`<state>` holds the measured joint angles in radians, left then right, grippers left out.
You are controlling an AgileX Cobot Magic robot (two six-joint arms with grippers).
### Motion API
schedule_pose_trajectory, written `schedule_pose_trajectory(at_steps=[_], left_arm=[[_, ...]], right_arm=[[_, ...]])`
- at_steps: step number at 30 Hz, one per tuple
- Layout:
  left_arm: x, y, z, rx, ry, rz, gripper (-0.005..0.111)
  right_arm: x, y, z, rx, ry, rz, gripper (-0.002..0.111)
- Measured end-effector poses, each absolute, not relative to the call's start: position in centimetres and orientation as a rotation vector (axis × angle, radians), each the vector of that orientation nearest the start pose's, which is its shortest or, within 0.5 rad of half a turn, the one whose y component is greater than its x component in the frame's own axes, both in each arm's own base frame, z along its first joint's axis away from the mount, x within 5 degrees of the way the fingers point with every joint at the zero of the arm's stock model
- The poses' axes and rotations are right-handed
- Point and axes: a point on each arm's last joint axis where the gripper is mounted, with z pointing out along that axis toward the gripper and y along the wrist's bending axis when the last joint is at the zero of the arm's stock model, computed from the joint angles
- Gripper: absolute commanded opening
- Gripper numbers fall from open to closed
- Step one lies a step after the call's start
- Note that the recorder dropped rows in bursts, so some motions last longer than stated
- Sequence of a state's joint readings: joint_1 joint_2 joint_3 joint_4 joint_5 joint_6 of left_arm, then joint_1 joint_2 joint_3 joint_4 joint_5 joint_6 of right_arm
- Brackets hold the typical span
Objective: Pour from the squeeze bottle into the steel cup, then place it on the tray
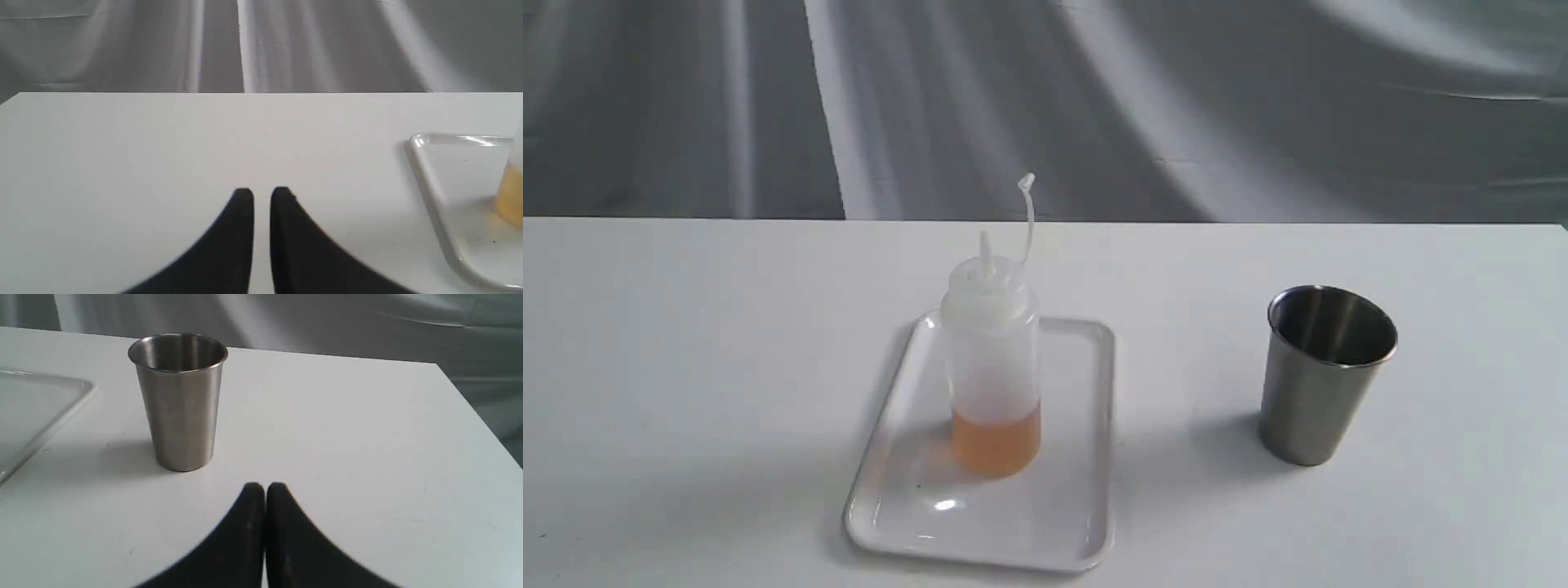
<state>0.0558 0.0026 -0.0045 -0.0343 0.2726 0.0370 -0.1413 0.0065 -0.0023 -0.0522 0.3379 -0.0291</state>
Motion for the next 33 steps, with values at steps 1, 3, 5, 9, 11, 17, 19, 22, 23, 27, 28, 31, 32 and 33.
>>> schedule_pose_trajectory(at_steps=[1, 3, 5, 9, 11, 17, 19, 22, 23, 27, 28, 31, 32, 33], left_arm=[[5.49, 0.22, 18.99, -0.039, 1.754, 0.035, 0.008], [5.49, 0.22, 18.99, -0.039, 1.754, 0.035, 0.008], [5.49, 0.22, 18.99, -0.039, 1.754, 0.035, 0.008], [5.49, 0.22, 18.99, -0.039, 1.754, 0.035, 0.008], [5.49, 0.22, 18.99, -0.039, 1.754, 0.035, 0.008], [5.49, 0.22, 18.99, -0.039, 1.754, 0.035, 0.008], [5.49, 0.22, 18.99, -0.039, 1.754, 0.035, 0.008], [5.49, 0.22, 18.99, -0.039, 1.754, 0.035, 0.008], [5.49, 0.22, 18.99, -0.039, 1.754, 0.035, 0.008], [5.49, 0.22, 18.99, -0.039, 1.754, 0.035, 0.008], [5.49, 0.22, 18.99, -0.039, 1.754, 0.035, 0.008], [5.49, 0.22, 18.99, -0.039, 1.754, 0.035, 0.008], [5.49, 0.22, 18.99, -0.039, 1.754, 0.035, 0.008], [5.49, 0.22, 18.99, -0.039, 1.754, 0.035, 0.008]], right_arm=[[5.31, -0.95, 18.32, 0.077, 1.827, -0.174, 0.000], [5.29, -1.07, 18.30, 0.103, 1.828, -0.185, 0.000], [5.25, -1.22, 18.29, 0.144, 1.826, -0.194, 0.000], [5.20, -1.40, 18.27, 0.184, 1.826, -0.212, 0.000], [5.20, -1.39, 18.27, 0.185, 1.826, -0.211, 0.000], [5.23, -1.27, 18.27, 0.164, 1.827, -0.194, 0.000], [5.24, -1.26, 18.27, 0.163, 1.827, -0.193, 0.000], [5.24, -1.26, 18.27, 0.163, 1.827, -0.193, 0.000], [5.24, -1.26, 18.27, 0.163, 1.827, -0.193, 0.000], [5.24, -1.26, 18.27, 0.163, 1.827, -0.193, 0.000], [5.24, -1.26, 18.27, 0.163, 1.827, -0.193, 0.000], [5.24, -1.26, 18.27, 0.163, 1.827, -0.193, 0.000], [5.24, -1.26, 18.27, 0.163, 1.827, -0.193, 0.000], [5.24, -1.26, 18.27, 0.163, 1.827, -0.193, 0.000]])
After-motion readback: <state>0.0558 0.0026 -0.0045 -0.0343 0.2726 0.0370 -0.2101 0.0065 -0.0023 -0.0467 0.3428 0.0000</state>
